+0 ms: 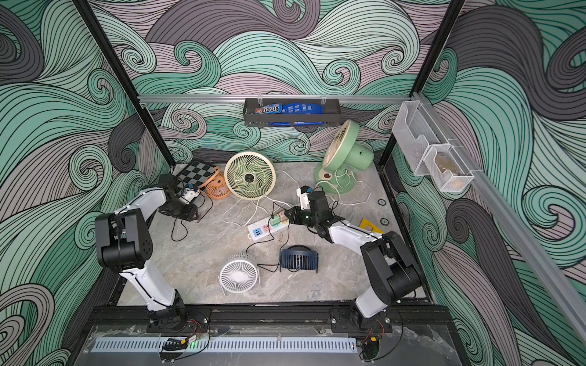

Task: Unplug the desk fan from the power strip
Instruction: Place the plug at the center of the board, then remove the plug from the socket.

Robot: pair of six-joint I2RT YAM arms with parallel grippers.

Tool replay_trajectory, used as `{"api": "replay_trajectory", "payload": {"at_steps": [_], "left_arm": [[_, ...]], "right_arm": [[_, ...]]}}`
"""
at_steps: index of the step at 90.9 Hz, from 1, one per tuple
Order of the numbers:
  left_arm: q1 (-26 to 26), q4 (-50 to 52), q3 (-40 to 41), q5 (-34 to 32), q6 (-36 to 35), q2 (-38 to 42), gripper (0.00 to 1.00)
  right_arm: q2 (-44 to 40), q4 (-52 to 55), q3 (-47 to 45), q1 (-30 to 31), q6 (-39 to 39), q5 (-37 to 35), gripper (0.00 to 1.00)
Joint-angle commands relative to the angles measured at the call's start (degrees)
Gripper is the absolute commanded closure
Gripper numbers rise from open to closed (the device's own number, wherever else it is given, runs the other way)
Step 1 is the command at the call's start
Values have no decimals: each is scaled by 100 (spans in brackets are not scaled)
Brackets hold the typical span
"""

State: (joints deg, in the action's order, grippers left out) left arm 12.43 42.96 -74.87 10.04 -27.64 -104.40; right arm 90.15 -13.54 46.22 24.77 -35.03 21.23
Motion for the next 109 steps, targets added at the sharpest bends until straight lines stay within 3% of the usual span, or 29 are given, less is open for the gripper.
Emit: {"api": "replay_trajectory", "payload": {"at_steps": [1, 24, 42, 63, 79, 109], "left_arm": [[56, 235, -322, 297, -66, 398, 47], [-31, 822, -970, 1214, -21, 863, 46], [-632, 515, -739, 1804, 107, 1283, 47], [-1655, 140, -415, 1916, 148, 1375, 45], [-2402, -118, -281, 1623, 154, 1121, 45], [-3146, -545, -319, 1173, 423, 453, 45]], "right_arm": [[31, -77, 18, -12, 80, 186, 93], [133, -187, 37, -10, 110, 472, 93], [277, -337, -16, 51, 65, 555, 94], [511, -433, -27, 150, 100, 579, 97], [681, -588, -144, 168, 88, 508, 98], [1005, -820, -261, 112, 12, 333, 99]]}}
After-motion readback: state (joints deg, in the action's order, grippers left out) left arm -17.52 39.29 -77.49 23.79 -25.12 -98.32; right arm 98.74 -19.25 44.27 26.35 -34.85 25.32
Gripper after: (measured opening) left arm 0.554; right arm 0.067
